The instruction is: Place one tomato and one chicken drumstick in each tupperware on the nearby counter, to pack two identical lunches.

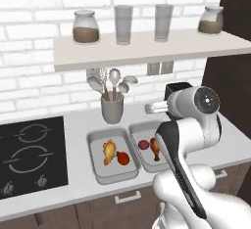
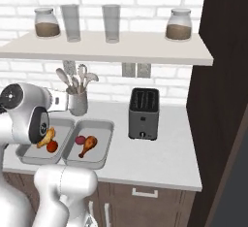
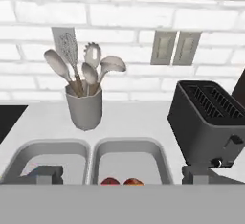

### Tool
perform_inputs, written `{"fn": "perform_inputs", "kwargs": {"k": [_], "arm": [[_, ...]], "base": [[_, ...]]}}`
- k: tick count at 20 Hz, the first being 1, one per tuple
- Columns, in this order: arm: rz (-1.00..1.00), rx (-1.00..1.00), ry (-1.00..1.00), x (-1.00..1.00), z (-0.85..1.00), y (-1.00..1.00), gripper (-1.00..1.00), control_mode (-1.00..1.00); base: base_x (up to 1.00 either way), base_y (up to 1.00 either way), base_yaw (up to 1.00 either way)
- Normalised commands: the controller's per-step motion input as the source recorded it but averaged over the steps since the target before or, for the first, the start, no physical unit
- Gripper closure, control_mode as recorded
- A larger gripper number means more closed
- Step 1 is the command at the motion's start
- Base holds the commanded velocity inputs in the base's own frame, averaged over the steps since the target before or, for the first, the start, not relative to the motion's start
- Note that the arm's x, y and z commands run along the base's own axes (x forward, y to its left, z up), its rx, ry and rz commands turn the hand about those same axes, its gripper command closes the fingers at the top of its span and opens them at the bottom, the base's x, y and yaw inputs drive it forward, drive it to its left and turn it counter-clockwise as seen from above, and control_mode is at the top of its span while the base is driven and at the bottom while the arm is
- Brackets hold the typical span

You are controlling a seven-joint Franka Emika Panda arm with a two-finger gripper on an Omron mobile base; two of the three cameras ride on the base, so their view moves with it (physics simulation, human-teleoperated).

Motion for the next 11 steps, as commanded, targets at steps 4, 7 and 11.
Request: {"fn": "perform_inputs", "kwargs": {"k": [4,7,11], "arm": [[0.0,0.0,-0.62,-1.0,1.0,-0.04,-1.0,-1.0],[0.0,0.0,-0.63,-1.0,1.0,-0.03,-1.0,-1.0],[0.0,-0.02,-0.74,-1.0,0.9,0.02,-1.0,-1.0]], "base": [[0.0,0.0,0.0],[0.0,0.0,0.0],[0.0,0.0,0.0]]}}
